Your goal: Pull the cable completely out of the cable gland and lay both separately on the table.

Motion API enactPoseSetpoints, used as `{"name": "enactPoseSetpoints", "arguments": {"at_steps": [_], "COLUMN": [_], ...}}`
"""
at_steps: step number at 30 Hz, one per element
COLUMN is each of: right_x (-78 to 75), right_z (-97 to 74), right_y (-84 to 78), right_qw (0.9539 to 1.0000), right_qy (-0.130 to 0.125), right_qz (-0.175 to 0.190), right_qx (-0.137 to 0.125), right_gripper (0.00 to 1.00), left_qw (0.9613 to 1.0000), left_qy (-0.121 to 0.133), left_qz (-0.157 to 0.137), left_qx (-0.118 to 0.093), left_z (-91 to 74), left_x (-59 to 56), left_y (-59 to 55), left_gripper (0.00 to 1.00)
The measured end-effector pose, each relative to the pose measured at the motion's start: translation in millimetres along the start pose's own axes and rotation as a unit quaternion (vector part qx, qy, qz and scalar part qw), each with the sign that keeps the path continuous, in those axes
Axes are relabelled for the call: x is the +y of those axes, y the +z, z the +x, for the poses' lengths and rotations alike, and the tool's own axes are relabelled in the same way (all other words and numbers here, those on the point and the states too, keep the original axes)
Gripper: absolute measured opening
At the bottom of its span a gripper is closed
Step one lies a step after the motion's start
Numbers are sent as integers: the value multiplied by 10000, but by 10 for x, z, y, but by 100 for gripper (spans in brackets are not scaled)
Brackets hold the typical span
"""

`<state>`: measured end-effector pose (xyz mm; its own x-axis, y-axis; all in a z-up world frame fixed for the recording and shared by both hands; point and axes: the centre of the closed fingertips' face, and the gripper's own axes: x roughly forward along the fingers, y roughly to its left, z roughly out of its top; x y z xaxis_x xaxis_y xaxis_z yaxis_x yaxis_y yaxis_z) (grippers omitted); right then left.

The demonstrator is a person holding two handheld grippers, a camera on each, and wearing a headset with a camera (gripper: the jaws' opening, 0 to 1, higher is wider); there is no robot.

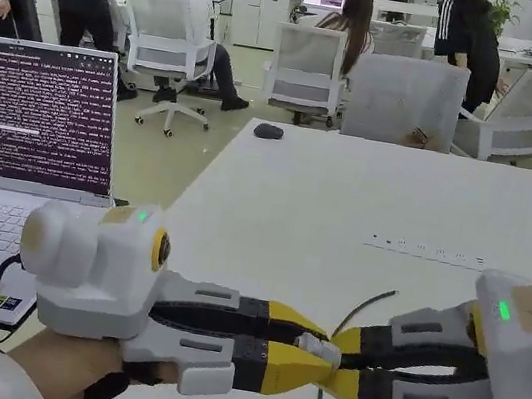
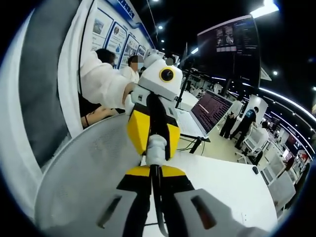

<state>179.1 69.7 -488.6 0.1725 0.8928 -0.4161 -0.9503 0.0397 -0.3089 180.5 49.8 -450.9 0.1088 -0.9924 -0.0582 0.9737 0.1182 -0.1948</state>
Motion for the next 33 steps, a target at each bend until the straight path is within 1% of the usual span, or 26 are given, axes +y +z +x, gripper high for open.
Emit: {"name": "enactPoseSetpoints", "arguments": {"at_steps": [2,5,10,14,17,19,21,29,33], "right_x": [22,28,19,-6,-1,15,25,73,69], "right_z": [-1,-35,-139,-221,-245,-250,-258,-249,-240], "right_y": [-2,-62,-135,-181,-199,-220,-244,-293,-297], "right_qw": [10000,9998,9993,9986,9981,9979,9975,9971,9970], "right_qy": [-14,-137,-294,-424,-482,-501,-541,-562,-572], "right_qz": [-6,22,123,209,262,273,312,389,389], "right_qx": [23,133,196,249,272,303,330,342,338], "right_gripper": [4,3,3,3,3,3,3,3,3], "left_qw": [10000,10000,9999,9998,9998,9995,9992,9994,9994], "left_qy": [-21,-18,-3,51,88,91,115,145,182], "left_qz": [-15,-85,-98,-122,-116,-146,-172,-187,-189], "left_qx": [1,-24,-45,-132,-161,-267,-329,-233,-219], "left_z": [-15,-43,-92,-154,-172,-195,-210,-215,-245], "left_x": [-1,18,7,10,-11,-25,-24,-52,-51], "left_y": [-13,-23,-7,33,53,88,102,32,26], "left_gripper": [16,16,16,16,16,16,16,16,16]}}
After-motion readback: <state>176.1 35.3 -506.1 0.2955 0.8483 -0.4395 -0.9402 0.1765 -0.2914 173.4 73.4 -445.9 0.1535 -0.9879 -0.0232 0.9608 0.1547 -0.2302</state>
